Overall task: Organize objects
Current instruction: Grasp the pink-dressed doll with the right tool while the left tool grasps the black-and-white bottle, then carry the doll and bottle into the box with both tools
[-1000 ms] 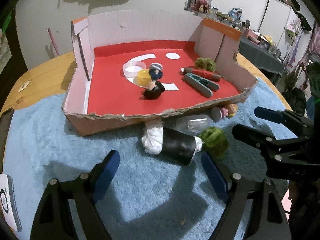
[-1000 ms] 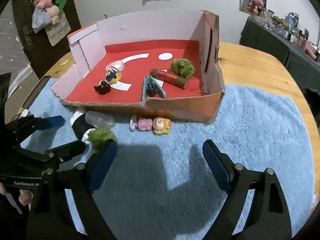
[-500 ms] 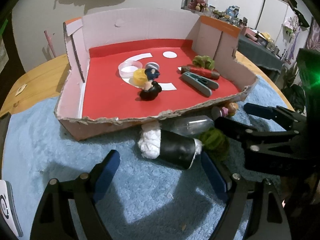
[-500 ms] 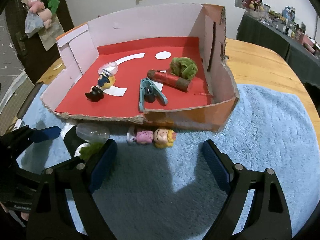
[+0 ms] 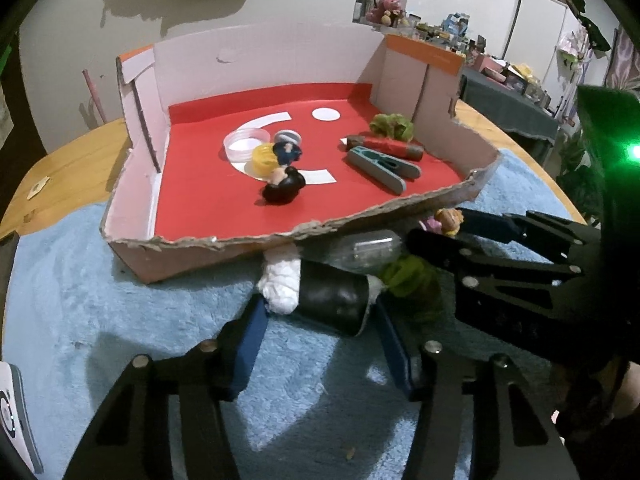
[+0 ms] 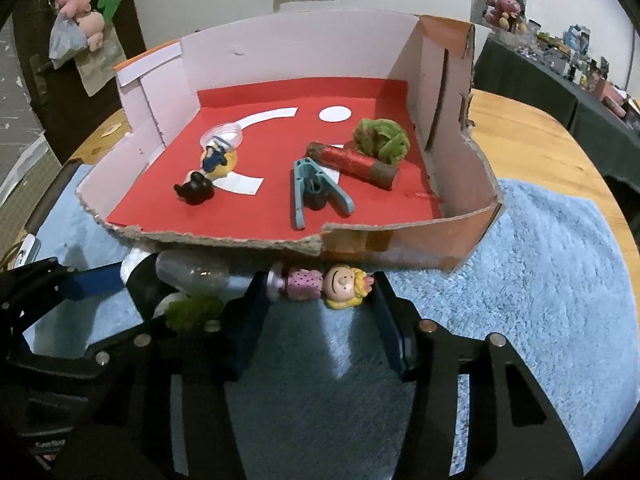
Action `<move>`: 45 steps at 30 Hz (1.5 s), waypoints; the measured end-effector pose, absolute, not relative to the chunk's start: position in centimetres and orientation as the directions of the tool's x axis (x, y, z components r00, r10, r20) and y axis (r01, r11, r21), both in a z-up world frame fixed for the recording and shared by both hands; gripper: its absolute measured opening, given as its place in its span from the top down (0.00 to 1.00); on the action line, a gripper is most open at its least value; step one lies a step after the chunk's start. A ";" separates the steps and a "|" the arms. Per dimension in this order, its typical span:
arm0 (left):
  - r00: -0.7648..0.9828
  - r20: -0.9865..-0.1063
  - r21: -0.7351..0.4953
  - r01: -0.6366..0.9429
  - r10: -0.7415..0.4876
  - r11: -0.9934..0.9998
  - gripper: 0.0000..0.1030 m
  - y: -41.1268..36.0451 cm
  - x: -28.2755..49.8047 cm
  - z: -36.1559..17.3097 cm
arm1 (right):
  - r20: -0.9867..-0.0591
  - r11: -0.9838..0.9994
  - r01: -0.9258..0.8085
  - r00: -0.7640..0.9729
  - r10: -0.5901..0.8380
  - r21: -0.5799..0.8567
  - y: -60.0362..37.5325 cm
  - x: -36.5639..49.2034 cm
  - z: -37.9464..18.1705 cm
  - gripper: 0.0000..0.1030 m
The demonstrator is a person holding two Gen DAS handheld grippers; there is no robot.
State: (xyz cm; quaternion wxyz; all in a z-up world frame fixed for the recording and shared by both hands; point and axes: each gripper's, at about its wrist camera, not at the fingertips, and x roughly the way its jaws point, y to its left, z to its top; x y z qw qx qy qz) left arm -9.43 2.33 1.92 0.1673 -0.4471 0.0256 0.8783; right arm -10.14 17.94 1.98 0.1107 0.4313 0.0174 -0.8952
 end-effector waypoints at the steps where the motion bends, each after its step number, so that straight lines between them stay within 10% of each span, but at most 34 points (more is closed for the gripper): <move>1: -0.544 -0.793 -0.107 -0.317 0.273 -0.942 0.46 2.3 -9.4 1.9 | -0.776 -0.973 0.219 -0.601 -0.190 0.068 17.9 -10.0 2.0 0.52; 45: -0.617 -0.731 -0.131 -0.292 0.292 -0.947 0.48 1.5 -4.8 6.0 | -0.718 -0.937 0.343 -0.635 -0.287 0.071 17.2 -1.9 6.8 0.52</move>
